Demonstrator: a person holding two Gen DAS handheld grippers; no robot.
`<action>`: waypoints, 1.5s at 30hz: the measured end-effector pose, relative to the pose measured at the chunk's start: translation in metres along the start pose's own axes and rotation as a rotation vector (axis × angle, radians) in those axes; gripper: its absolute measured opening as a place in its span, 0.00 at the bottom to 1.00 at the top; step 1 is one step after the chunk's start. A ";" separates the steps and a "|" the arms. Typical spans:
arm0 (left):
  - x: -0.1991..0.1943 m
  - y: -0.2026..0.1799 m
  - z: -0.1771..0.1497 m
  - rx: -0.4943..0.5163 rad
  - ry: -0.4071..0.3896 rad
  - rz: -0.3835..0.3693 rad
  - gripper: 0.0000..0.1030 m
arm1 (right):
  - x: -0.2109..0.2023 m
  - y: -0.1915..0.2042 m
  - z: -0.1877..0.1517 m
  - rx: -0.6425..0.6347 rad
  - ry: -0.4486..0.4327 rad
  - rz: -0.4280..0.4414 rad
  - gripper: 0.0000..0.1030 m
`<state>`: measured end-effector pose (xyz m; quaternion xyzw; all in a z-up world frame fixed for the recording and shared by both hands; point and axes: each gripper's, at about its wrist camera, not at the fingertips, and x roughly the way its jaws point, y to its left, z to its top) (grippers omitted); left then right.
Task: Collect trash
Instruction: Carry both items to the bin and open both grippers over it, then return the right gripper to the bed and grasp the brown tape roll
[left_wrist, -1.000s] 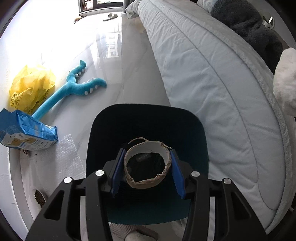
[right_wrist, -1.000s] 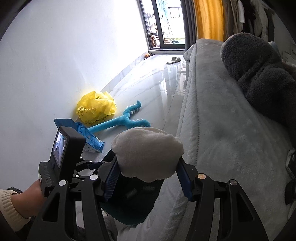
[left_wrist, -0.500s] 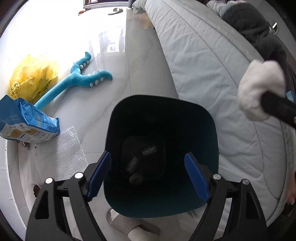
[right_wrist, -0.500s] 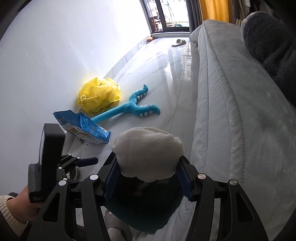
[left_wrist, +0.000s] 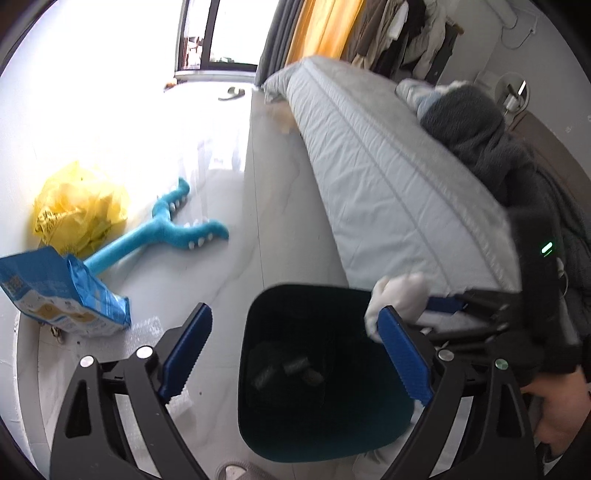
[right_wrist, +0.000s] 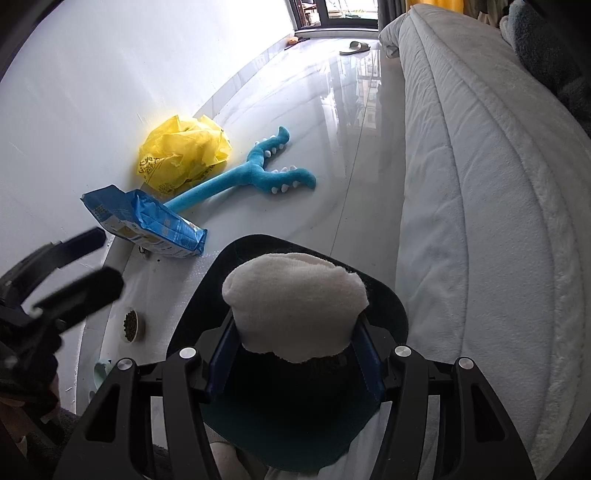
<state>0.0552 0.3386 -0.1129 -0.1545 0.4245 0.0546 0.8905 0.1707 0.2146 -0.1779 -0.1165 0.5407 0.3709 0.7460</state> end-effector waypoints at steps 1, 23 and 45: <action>-0.007 -0.001 0.004 -0.005 -0.026 -0.010 0.90 | 0.004 0.002 0.000 -0.004 0.009 -0.006 0.57; -0.082 -0.043 0.047 0.082 -0.295 -0.109 0.91 | 0.039 0.025 -0.019 -0.054 0.118 -0.034 0.74; -0.093 -0.104 0.060 0.117 -0.339 -0.118 0.91 | -0.096 -0.004 -0.016 -0.099 -0.195 -0.025 0.79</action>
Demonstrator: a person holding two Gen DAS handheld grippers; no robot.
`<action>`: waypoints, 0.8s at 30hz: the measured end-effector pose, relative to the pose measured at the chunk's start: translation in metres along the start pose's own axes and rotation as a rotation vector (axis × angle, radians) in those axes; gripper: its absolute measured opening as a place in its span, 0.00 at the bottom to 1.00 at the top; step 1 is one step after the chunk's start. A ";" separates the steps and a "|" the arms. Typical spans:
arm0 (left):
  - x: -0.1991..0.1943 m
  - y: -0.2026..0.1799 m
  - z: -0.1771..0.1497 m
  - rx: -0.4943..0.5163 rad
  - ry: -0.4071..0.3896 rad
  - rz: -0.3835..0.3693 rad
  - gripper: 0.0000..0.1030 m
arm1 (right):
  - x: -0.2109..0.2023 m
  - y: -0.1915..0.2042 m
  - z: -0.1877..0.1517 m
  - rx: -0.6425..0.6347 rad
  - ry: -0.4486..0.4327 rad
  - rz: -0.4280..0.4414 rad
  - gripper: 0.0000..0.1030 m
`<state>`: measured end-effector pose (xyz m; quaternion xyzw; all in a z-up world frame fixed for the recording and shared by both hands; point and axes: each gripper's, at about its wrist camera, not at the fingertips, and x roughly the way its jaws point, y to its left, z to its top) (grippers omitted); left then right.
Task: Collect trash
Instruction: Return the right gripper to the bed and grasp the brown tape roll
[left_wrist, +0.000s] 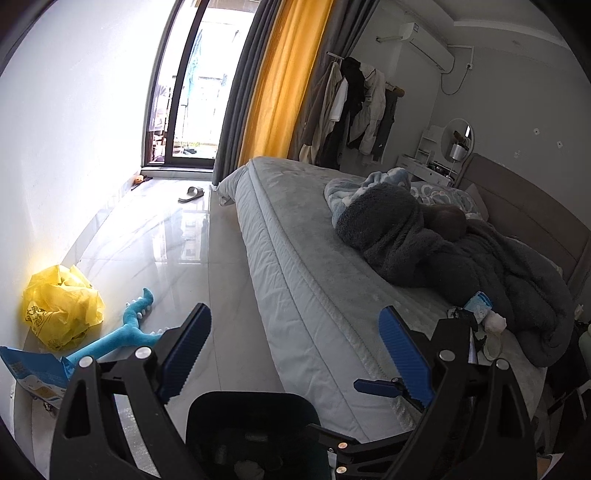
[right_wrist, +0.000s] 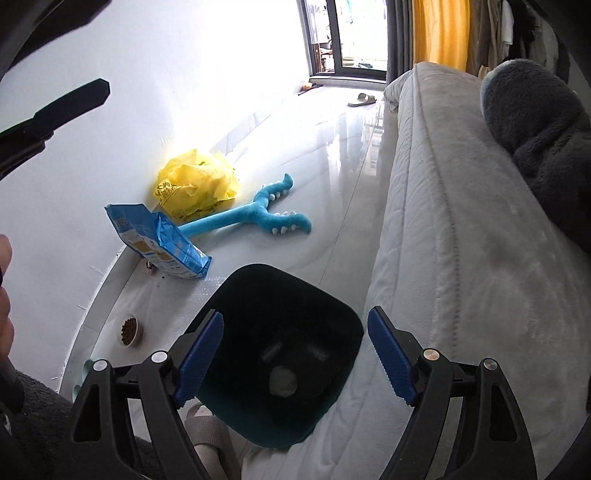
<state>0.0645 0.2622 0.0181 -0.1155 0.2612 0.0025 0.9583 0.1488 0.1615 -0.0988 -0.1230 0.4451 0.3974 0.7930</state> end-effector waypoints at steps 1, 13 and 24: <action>0.001 -0.004 0.001 0.002 -0.001 -0.005 0.91 | -0.006 -0.006 -0.001 0.004 -0.010 -0.002 0.79; 0.029 -0.056 0.001 0.033 0.016 -0.077 0.91 | -0.064 -0.085 -0.020 0.077 -0.091 -0.108 0.79; 0.057 -0.109 -0.011 0.099 0.050 -0.126 0.91 | -0.103 -0.132 -0.043 0.137 -0.135 -0.176 0.79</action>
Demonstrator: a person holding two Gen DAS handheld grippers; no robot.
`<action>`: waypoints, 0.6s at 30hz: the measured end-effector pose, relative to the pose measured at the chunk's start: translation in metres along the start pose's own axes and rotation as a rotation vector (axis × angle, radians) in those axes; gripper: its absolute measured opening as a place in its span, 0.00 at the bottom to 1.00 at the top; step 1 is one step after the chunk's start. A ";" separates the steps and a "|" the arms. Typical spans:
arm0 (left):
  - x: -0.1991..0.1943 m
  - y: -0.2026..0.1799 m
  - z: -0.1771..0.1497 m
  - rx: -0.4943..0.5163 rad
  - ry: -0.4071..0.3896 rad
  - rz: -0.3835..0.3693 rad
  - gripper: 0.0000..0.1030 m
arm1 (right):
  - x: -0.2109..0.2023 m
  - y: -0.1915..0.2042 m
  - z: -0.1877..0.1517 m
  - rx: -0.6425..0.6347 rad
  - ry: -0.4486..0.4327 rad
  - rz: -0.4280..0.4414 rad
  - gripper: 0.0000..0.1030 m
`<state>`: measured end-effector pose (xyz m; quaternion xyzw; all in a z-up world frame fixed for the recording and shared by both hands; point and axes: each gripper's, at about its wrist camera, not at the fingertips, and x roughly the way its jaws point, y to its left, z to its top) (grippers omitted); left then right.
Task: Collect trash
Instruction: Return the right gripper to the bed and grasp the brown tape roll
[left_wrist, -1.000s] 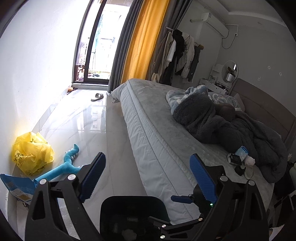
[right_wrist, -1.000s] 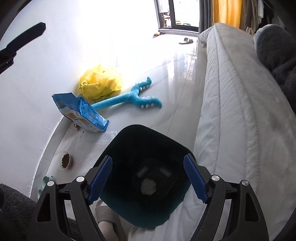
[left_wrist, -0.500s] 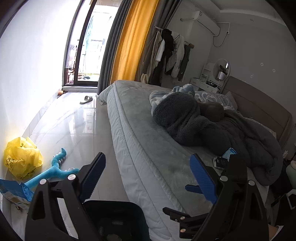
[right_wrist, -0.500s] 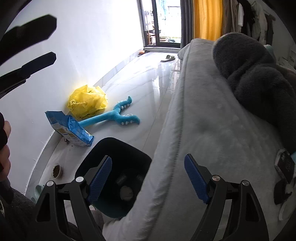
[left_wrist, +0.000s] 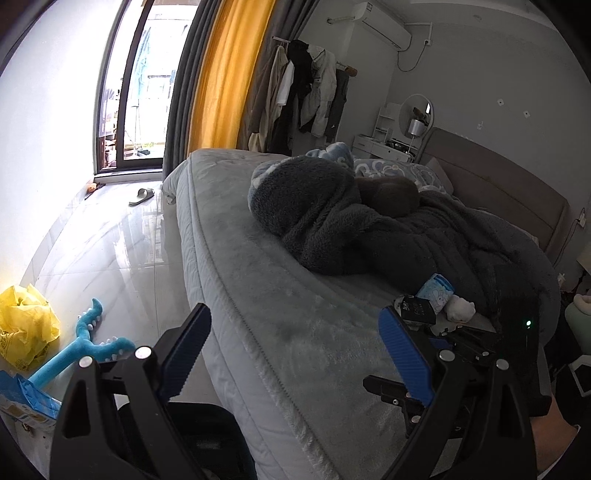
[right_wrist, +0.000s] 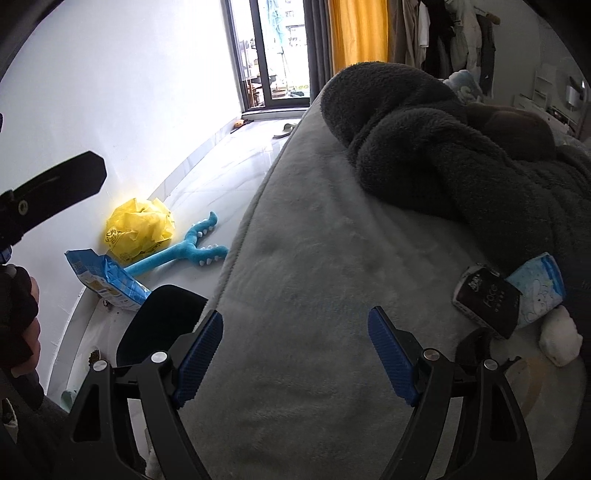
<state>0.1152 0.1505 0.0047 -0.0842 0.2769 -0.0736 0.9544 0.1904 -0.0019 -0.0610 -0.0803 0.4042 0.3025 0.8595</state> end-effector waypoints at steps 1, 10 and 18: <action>0.003 -0.004 0.000 0.006 0.005 -0.004 0.91 | -0.003 -0.005 -0.001 0.003 -0.004 -0.008 0.79; 0.034 -0.038 -0.004 0.058 0.046 -0.044 0.91 | -0.028 -0.068 -0.012 0.107 -0.047 -0.071 0.79; 0.061 -0.063 -0.008 0.089 0.086 -0.068 0.90 | -0.041 -0.108 -0.022 0.148 -0.046 -0.134 0.79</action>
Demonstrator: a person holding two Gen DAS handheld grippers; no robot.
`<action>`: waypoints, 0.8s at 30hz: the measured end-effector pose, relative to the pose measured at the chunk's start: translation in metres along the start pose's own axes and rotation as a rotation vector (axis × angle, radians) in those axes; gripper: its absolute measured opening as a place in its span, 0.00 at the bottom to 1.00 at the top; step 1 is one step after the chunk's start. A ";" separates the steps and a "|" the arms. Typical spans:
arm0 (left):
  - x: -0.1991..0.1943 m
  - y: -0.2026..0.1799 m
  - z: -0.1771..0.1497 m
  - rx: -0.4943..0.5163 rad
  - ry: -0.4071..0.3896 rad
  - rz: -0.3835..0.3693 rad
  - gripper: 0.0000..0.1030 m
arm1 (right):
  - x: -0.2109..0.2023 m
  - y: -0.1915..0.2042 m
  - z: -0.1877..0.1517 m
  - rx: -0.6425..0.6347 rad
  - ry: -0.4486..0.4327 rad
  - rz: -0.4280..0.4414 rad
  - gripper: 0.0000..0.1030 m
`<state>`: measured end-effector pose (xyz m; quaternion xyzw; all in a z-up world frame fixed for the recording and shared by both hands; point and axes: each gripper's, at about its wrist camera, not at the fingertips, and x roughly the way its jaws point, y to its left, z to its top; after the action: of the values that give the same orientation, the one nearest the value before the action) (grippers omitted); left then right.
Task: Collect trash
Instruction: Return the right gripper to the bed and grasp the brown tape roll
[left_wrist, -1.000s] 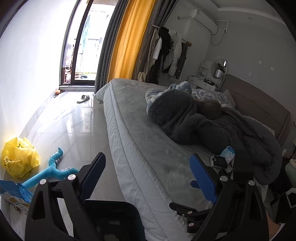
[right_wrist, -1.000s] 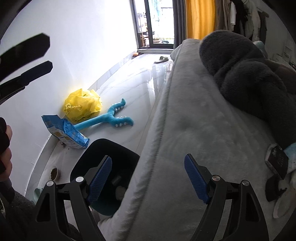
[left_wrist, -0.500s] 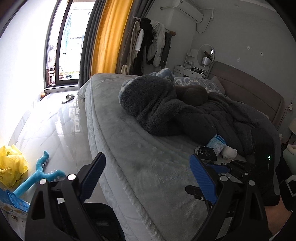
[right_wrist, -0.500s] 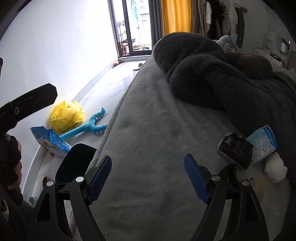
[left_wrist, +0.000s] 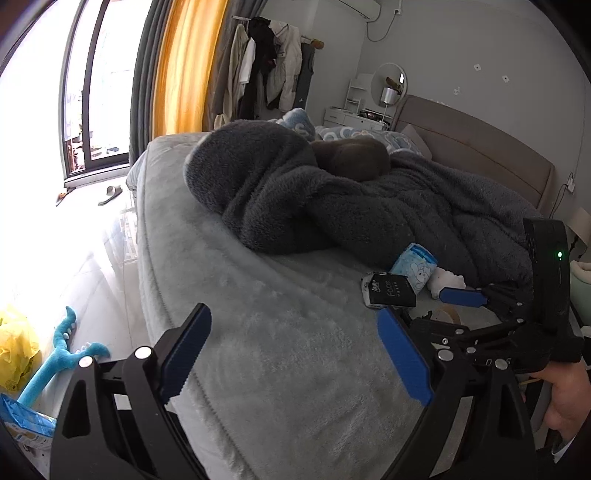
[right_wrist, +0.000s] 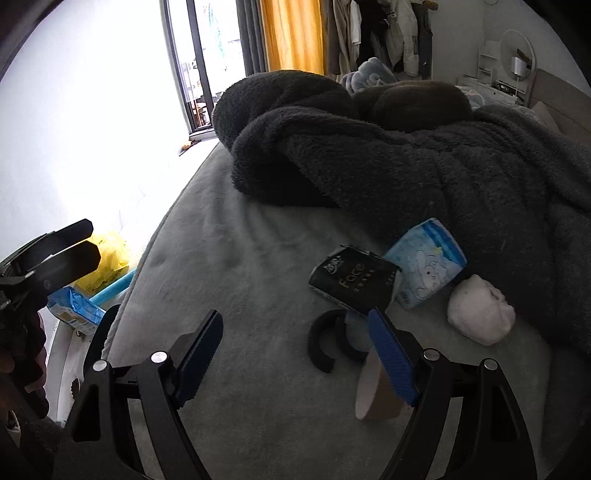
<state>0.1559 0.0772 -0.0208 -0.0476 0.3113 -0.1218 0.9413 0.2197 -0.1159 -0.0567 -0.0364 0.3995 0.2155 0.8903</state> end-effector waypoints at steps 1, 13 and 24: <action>0.003 -0.003 0.000 0.006 0.003 -0.007 0.90 | -0.001 -0.004 0.000 0.006 0.000 -0.005 0.79; 0.051 -0.041 -0.004 0.097 0.079 -0.084 0.85 | 0.008 -0.060 -0.014 0.084 0.046 -0.015 0.62; 0.088 -0.078 -0.020 0.215 0.178 -0.175 0.82 | 0.019 -0.068 -0.023 0.078 0.105 0.048 0.35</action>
<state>0.1970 -0.0209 -0.0742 0.0375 0.3734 -0.2398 0.8954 0.2428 -0.1762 -0.0939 -0.0035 0.4546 0.2192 0.8633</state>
